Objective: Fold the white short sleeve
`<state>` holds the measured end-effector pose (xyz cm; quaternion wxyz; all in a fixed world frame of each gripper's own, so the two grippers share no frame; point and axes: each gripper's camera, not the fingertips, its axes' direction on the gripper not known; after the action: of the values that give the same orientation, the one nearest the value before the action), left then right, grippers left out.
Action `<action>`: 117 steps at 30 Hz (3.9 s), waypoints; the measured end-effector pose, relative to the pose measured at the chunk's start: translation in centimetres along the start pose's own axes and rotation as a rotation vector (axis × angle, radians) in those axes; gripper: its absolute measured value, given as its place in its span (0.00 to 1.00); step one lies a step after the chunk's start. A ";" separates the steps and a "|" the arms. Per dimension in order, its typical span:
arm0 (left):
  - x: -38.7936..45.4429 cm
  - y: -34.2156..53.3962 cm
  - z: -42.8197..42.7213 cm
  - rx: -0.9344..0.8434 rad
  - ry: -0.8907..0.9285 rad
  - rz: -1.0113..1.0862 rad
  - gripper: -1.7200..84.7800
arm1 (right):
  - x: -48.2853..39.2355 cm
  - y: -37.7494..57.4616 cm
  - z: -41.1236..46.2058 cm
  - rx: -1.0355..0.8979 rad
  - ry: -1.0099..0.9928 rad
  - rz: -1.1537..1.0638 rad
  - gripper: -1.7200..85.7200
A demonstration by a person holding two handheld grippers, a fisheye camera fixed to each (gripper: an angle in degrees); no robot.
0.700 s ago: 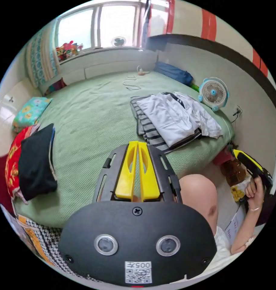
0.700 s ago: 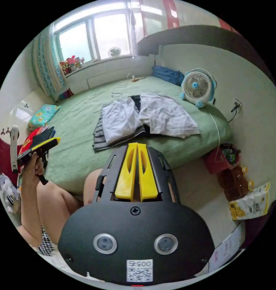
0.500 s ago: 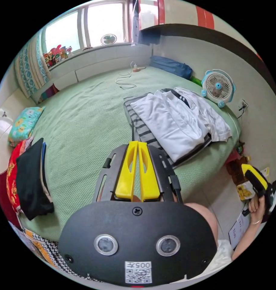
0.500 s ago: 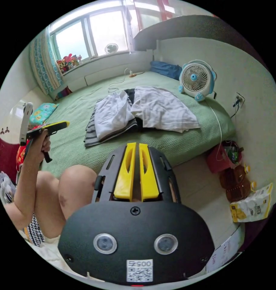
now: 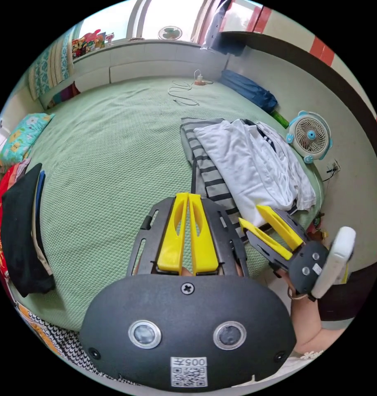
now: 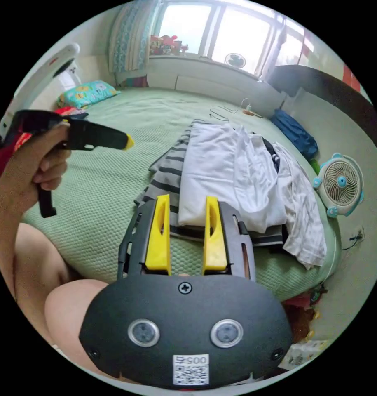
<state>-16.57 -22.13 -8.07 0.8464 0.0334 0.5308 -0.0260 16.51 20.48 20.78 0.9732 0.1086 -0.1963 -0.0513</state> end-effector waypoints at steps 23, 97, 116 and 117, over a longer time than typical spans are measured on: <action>-20.5 3.7 -3.5 0.093 -0.279 -0.451 0.01 | -7.6 -19.9 -8.8 0.091 -0.677 -0.018 0.06; -38.3 2.3 -20.9 0.127 -0.205 -0.555 0.01 | -31.7 -35.4 1.7 -0.132 -0.478 -0.762 0.17; -44.2 3.2 -21.0 -0.046 -0.134 -0.361 0.01 | -27.5 -37.2 4.6 -0.161 -0.670 -0.478 0.07; -44.1 3.0 -20.7 -0.058 -0.128 -0.342 0.01 | -26.3 -37.6 5.0 -0.171 -0.719 -0.433 0.07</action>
<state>-54.09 -16.99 22.73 0.8624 -0.0837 0.4743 -0.1562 -11.73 -13.22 6.83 0.8151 0.0414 -0.4907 -0.3053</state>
